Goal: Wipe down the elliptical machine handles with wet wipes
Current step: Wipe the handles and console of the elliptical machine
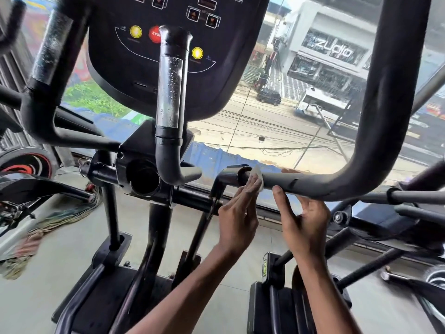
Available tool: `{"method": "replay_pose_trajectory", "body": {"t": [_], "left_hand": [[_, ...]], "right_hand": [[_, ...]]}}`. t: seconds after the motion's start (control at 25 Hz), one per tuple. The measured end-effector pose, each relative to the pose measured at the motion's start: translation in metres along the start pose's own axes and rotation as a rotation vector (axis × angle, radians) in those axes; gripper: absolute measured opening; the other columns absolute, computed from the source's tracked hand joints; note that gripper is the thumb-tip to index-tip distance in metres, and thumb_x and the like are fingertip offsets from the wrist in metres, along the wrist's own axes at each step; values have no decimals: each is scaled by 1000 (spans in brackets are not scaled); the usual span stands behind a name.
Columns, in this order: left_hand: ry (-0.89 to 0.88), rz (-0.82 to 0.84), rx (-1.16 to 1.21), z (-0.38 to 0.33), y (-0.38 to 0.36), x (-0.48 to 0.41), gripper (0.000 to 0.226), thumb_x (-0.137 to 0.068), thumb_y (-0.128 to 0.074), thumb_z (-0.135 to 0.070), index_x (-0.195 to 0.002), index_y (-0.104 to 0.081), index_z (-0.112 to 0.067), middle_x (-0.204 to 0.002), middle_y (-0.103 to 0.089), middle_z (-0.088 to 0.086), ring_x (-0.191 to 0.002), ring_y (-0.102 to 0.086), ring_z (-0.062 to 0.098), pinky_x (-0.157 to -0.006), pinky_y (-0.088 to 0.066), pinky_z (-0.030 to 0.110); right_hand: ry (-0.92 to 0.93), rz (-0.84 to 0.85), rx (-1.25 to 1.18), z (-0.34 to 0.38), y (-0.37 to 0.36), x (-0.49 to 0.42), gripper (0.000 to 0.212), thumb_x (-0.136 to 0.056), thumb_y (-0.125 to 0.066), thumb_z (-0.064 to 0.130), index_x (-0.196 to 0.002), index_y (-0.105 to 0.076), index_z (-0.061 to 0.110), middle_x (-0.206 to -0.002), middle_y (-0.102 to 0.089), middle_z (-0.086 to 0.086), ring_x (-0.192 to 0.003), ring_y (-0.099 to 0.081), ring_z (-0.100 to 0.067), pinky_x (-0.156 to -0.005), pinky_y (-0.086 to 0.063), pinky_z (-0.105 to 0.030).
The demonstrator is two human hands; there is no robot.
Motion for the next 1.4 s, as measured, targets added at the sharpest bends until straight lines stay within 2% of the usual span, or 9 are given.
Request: {"method": "replay_pose_trajectory", "body": {"t": [0.16, 0.36, 0.52, 0.72, 0.84, 1.04, 1.12, 1.28, 1.4], "left_hand": [[239, 7, -76, 47, -4, -7, 31, -99, -61, -4, -128, -71, -12, -122, -75, 4, -102, -75, 19, -82, -41, -2], [120, -8, 21, 20, 2, -19, 29, -98, -63, 3, -122, -73, -10, -123, -75, -1, -108, -72, 8, -87, -55, 15], [125, 82, -109, 39, -5, -40, 31, -94, -61, 6, -118, -75, -9, -103, -80, 6, -85, -73, 14, -75, -45, 3], [117, 62, -64, 22, 0, -41, 30, -97, -61, -4, -122, -75, -12, -113, -78, 4, -96, -77, 18, -78, -61, 31], [23, 16, 85, -15, 6, -24, 29, -99, -63, -1, -124, -73, -9, -124, -75, 1, -113, -72, 11, -89, -58, 22], [349, -13, -24, 51, 1, -10, 28, -103, -62, -14, -128, -73, -22, -110, -79, 3, -82, -77, 22, -67, -45, 13], [273, -41, -13, 30, 1, -9, 29, -101, -64, -9, -127, -73, -18, -115, -77, 4, -82, -77, 19, -70, -52, 14], [24, -45, 87, -19, 3, -1, 34, -97, -63, 4, -129, -70, -4, -133, -68, 8, -122, -66, 16, -99, -56, 28], [229, -24, 33, 28, -1, -3, 31, -100, -62, -7, -129, -71, -14, -125, -73, 3, -103, -75, 15, -80, -62, 31]], "right_hand": [[-7, -14, 20, 2, 1, 1, 30, -95, -74, 34, -118, -75, 14, -120, -76, 2, -121, -68, -18, -104, -52, -54], [-6, -25, 23, 4, 2, 0, 28, -95, -74, 35, -116, -76, 15, -117, -77, 3, -119, -69, -18, -102, -52, -54], [-21, -28, 9, 1, 1, -1, 32, -95, -74, 37, -117, -76, 14, -119, -76, 2, -121, -68, -20, -104, -52, -54], [-18, -43, 23, 2, 3, 1, 33, -95, -73, 39, -115, -77, 13, -117, -77, 1, -119, -69, -20, -103, -52, -54], [-12, -38, 25, 2, 1, 0, 31, -95, -73, 37, -114, -77, 14, -115, -77, 2, -117, -70, -20, -101, -53, -54], [-5, -48, 37, 5, 3, 1, 34, -95, -74, 39, -115, -76, 12, -115, -77, 1, -117, -71, -19, -101, -54, -54], [12, -35, 64, 8, 3, 1, 32, -95, -73, 39, -113, -77, 12, -114, -77, 3, -115, -71, -17, -100, -55, -52], [0, 35, 81, 17, 4, -1, 32, -99, -59, 45, -105, -75, 17, -107, -74, 21, -111, -68, -2, -98, -52, -31], [47, 43, 148, 30, 8, 3, 21, -101, -41, 44, -82, -47, 39, -72, -57, 34, -73, -52, 13, -70, -36, -9]]}}
Point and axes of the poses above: each hand's wrist, its own x-axis away from the middle knuckle, its own y-axis out of the back of the hand, z = x × y, the point moved 9 cm from there along -x, towards the middle knuckle
